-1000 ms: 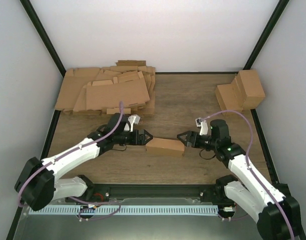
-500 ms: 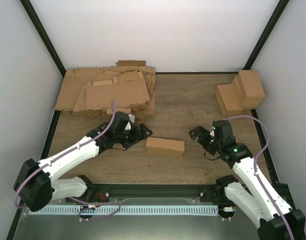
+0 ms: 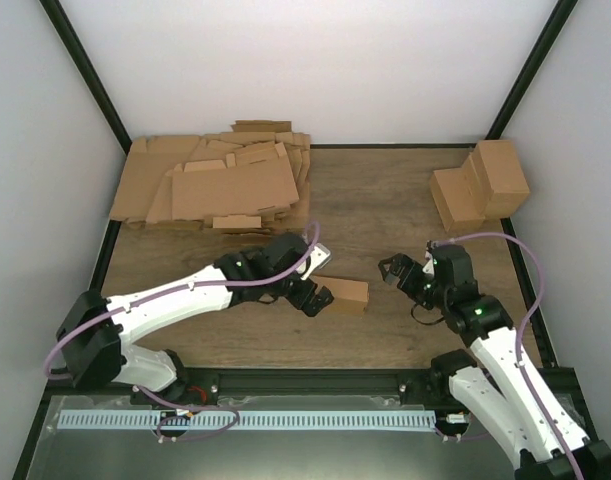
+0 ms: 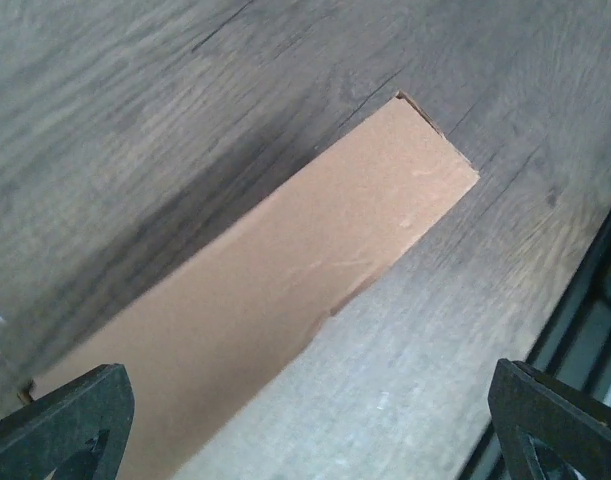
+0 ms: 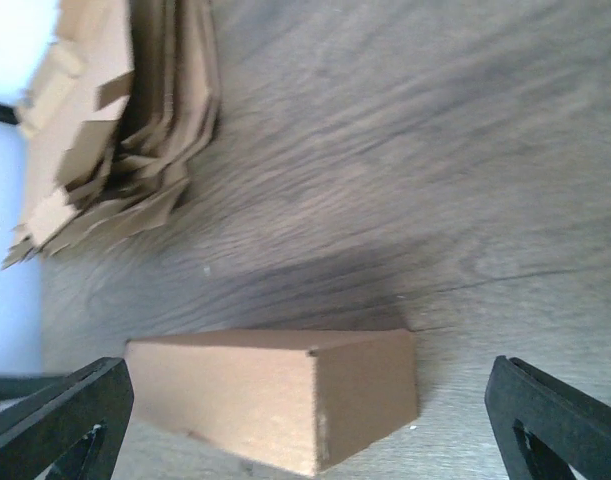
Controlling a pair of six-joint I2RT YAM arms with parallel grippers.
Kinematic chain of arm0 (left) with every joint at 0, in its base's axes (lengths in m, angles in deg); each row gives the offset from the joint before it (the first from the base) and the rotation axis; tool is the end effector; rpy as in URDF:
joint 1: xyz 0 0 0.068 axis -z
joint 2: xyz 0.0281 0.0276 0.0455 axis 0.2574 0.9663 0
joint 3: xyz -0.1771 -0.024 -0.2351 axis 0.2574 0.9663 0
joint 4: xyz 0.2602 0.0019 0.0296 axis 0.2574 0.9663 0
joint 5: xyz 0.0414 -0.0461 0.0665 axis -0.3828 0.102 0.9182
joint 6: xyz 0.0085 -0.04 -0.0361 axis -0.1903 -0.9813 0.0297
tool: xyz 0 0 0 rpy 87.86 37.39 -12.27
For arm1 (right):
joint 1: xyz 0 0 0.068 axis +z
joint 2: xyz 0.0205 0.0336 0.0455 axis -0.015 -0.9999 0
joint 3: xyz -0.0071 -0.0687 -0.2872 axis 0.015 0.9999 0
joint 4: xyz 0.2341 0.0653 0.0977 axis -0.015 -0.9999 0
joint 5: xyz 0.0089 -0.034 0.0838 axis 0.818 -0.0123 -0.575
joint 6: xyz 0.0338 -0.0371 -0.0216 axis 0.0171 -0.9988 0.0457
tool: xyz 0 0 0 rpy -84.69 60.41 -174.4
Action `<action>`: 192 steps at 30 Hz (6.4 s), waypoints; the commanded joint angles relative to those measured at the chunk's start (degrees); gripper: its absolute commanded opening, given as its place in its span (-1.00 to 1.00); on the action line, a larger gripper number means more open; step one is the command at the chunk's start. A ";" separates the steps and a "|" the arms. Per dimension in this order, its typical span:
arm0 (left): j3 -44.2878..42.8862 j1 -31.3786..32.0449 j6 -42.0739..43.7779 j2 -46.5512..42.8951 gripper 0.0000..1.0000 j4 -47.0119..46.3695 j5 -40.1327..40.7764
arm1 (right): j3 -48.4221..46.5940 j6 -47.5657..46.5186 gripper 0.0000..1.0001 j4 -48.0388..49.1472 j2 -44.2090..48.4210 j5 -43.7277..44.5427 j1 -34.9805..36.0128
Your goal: Fold the paper box
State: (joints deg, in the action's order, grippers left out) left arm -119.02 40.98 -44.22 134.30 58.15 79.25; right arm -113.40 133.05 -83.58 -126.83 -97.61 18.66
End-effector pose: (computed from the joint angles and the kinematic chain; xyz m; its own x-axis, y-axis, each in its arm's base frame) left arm 0.1579 -0.2405 0.2736 -0.6377 0.4858 -0.5977 0.7235 0.6441 -0.2484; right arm 0.1166 0.0447 0.2576 -0.7465 0.5354 -0.3950 0.1942 0.7431 0.6404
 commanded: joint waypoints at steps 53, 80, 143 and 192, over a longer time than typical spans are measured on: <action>8.82 12.43 49.58 -6.54 0.00 -23.14 38.76 | -19.69 35.80 1.00 -5.38 -3.03 -24.56 -0.25; 15.25 17.88 55.16 -13.65 0.04 -31.64 37.51 | -11.72 39.74 0.28 2.00 -1.44 -29.40 -0.29; 19.31 25.04 6.78 -42.01 1.00 -16.38 34.32 | 12.10 30.89 0.07 126.73 -64.36 -8.32 -42.50; 15.81 23.46 7.63 -30.24 1.00 -19.64 27.79 | -1.16 23.22 0.99 93.55 -64.93 2.98 -41.30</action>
State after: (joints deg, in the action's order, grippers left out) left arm -101.62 64.65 -36.18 103.96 39.41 107.95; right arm -111.21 159.32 23.04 -194.23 -97.41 -22.89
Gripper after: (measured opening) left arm 0.999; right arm 0.996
